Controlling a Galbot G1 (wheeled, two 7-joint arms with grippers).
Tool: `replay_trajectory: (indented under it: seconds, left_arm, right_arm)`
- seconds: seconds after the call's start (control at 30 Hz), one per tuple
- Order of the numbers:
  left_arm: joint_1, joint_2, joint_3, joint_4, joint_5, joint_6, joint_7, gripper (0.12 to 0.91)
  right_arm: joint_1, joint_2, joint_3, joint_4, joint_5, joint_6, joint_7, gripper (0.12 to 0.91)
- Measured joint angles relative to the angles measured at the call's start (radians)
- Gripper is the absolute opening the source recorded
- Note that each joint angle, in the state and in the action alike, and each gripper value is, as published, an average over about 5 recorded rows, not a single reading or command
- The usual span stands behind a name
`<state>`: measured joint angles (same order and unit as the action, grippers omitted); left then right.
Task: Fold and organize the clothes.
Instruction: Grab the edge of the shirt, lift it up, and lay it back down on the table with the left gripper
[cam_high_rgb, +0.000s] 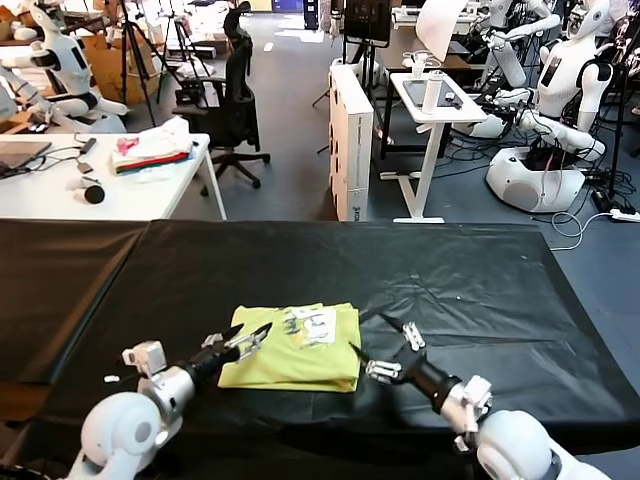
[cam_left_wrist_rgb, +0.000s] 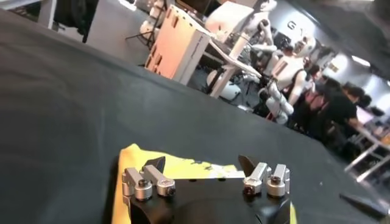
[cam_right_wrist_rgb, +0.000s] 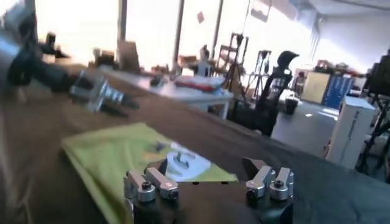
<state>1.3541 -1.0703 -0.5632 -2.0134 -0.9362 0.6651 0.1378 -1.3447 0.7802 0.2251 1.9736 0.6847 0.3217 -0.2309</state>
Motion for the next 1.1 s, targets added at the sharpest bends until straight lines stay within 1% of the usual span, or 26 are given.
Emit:
replay_trajectory:
  seconds: [0.07, 0.1, 0.13, 0.2, 0.27, 0.33, 0.37, 0.43, 0.47, 0.53, 0.63, 0.73, 0.87, 1.0, 1.07, 1.1]
  left_arm:
    - [-0.009, 0.052, -0.001, 0.012, -0.055, 0.016, 0.012, 0.907]
    - [-0.014, 0.077, -0.001, 0.019, -0.08, 0.022, 0.019, 0.907]
    - [-0.019, 0.101, -0.001, 0.026, -0.102, 0.027, 0.025, 0.907]
    - [-0.026, 0.143, 0.0, 0.041, -0.131, 0.032, 0.035, 0.907]
    - [-0.03, 0.175, 0.0, 0.058, -0.149, 0.033, 0.044, 0.907]
    - [-0.03, 0.2, -0.002, 0.076, -0.153, 0.028, 0.055, 0.907]
    - [-0.028, 0.209, -0.004, 0.084, -0.148, 0.021, 0.06, 0.907]
    - [-0.022, 0.22, -0.007, 0.096, -0.123, -0.007, 0.068, 0.907]
    - [-0.018, 0.222, -0.008, 0.098, -0.103, -0.028, 0.071, 0.907]
    - [-0.008, 0.218, -0.007, 0.099, -0.053, -0.084, 0.071, 0.907]
    - [0.013, 0.194, -0.008, 0.093, 0.027, -0.181, 0.051, 0.907]
    - [0.041, 0.151, -0.014, 0.071, 0.093, -0.277, 0.014, 0.907]
    - [0.075, 0.087, -0.011, 0.041, 0.143, -0.383, -0.053, 0.907]
    - [0.107, 0.029, -0.006, 0.02, 0.129, -0.47, -0.121, 0.907]
    - [0.124, 0.002, -0.004, 0.012, 0.119, -0.503, -0.142, 0.907]
    - [0.131, -0.01, -0.003, 0.01, 0.116, -0.515, -0.147, 0.907]
  right_arm:
    - [-0.038, 0.018, 0.056, -0.007, 0.042, 0.063, -0.033, 0.907]
    - [-0.059, 0.027, 0.085, -0.012, 0.054, 0.086, -0.042, 0.907]
    - [-0.081, 0.035, 0.115, -0.017, 0.06, 0.104, -0.046, 0.907]
    - [-0.126, 0.048, 0.176, -0.028, 0.064, 0.128, -0.041, 0.907]
    - [-0.172, 0.056, 0.237, -0.039, 0.059, 0.141, -0.021, 0.907]
    - [-0.217, 0.06, 0.295, -0.049, 0.047, 0.144, 0.009, 0.907]
    - [-0.239, 0.061, 0.324, -0.054, 0.038, 0.143, 0.028, 0.907]
    - [-0.28, 0.065, 0.377, -0.061, 0.024, 0.137, 0.067, 0.907]
    - [-0.301, 0.068, 0.403, -0.065, 0.019, 0.133, 0.085, 0.907]
    - [-0.339, 0.075, 0.452, -0.071, 0.013, 0.129, 0.111, 0.907]
    - [-0.392, 0.089, 0.519, -0.082, 0.008, 0.131, 0.124, 0.907]
    - [-0.436, 0.104, 0.572, -0.09, 0.002, 0.138, 0.131, 0.907]
    - [-0.468, 0.116, 0.613, -0.091, 0.002, 0.144, 0.141, 0.907]
    - [-0.488, 0.121, 0.641, -0.084, 0.005, 0.146, 0.158, 0.907]
    - [-0.497, 0.123, 0.653, -0.081, 0.009, 0.145, 0.167, 0.907]
    - [-0.501, 0.125, 0.659, -0.08, 0.011, 0.144, 0.171, 0.907]
